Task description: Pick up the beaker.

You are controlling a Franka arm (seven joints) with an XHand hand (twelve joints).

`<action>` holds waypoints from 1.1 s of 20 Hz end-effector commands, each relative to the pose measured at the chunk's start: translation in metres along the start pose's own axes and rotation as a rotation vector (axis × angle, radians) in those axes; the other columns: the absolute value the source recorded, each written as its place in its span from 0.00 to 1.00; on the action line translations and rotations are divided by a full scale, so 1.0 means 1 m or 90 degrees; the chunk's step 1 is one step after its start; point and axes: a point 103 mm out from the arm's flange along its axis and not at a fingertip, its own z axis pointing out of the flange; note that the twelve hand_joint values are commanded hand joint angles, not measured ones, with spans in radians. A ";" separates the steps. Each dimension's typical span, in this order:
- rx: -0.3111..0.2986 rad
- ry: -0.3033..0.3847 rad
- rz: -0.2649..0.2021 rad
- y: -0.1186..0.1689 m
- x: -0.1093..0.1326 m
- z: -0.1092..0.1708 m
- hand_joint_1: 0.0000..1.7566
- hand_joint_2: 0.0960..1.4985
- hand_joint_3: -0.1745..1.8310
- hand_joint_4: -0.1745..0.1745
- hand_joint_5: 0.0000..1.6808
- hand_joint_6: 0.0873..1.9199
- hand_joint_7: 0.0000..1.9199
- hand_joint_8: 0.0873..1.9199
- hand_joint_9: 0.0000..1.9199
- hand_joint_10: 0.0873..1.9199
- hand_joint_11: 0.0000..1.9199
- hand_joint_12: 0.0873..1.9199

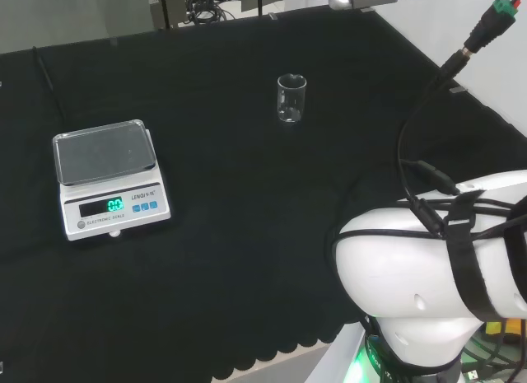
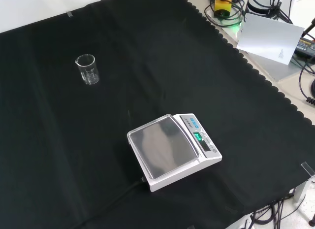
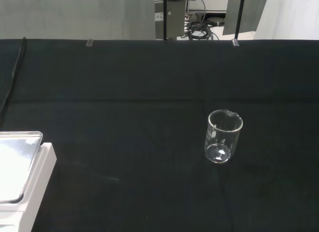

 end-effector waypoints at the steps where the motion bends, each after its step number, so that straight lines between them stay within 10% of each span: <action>1: -0.005 -0.004 0.000 0.000 0.000 0.000 0.25 0.40 0.20 0.56 0.04 0.00 0.00 0.26 0.07 0.39 0.00 0.71; 10: 0.015 -0.009 0.017 0.015 -0.008 0.011 0.25 0.40 0.20 0.56 0.05 0.00 0.00 0.27 0.06 0.39 0.00 0.69; 22: 0.048 0.009 0.056 0.114 -0.053 0.089 0.26 0.41 0.19 0.56 0.05 0.00 0.00 0.27 0.06 0.39 0.00 0.68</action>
